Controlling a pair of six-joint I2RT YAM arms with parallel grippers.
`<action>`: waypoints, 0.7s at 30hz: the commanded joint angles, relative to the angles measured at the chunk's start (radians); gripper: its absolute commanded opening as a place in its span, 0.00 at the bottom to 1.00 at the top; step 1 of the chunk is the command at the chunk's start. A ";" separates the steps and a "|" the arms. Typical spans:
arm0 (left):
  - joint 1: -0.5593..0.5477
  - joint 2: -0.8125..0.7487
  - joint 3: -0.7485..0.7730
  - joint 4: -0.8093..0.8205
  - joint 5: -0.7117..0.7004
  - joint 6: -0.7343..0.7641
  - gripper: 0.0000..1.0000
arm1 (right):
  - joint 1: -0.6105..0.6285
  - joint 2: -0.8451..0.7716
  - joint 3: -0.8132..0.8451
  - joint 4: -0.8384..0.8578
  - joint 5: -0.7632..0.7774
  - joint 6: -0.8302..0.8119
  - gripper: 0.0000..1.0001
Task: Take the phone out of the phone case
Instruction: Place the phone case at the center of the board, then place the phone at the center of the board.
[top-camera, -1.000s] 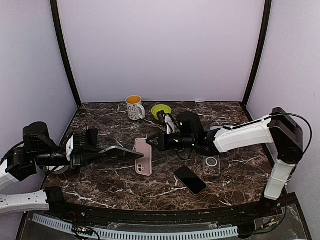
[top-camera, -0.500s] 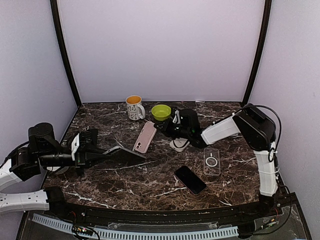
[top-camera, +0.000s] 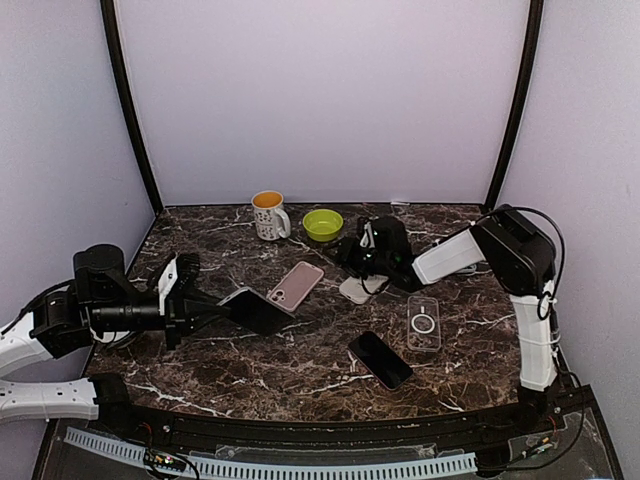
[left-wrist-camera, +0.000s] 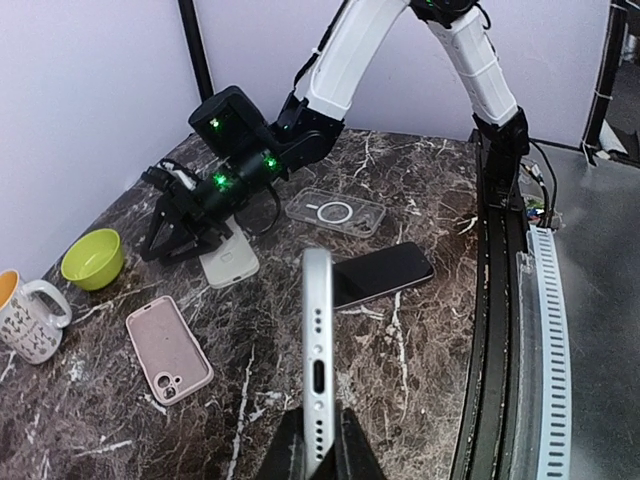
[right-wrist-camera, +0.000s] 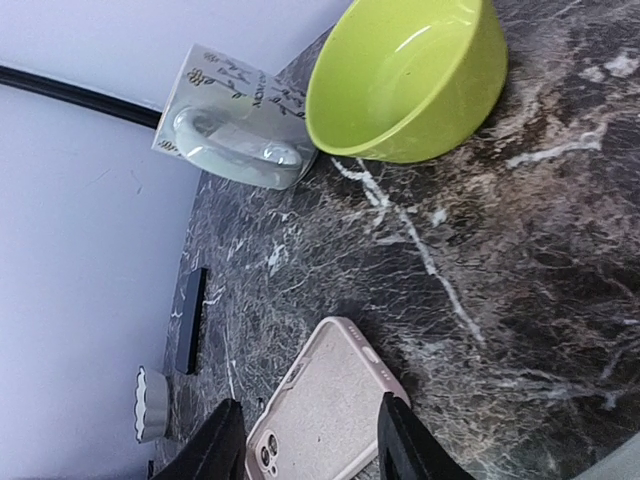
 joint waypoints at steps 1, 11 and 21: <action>0.002 0.029 0.006 0.101 -0.062 -0.131 0.00 | -0.014 -0.095 -0.004 -0.089 0.008 -0.122 0.51; 0.012 0.194 0.096 -0.034 -0.273 -0.383 0.00 | -0.019 -0.266 -0.056 -0.237 0.081 -0.276 0.78; 0.271 0.374 0.163 -0.151 -0.162 -0.548 0.00 | -0.020 -0.441 -0.162 -0.459 0.214 -0.328 0.84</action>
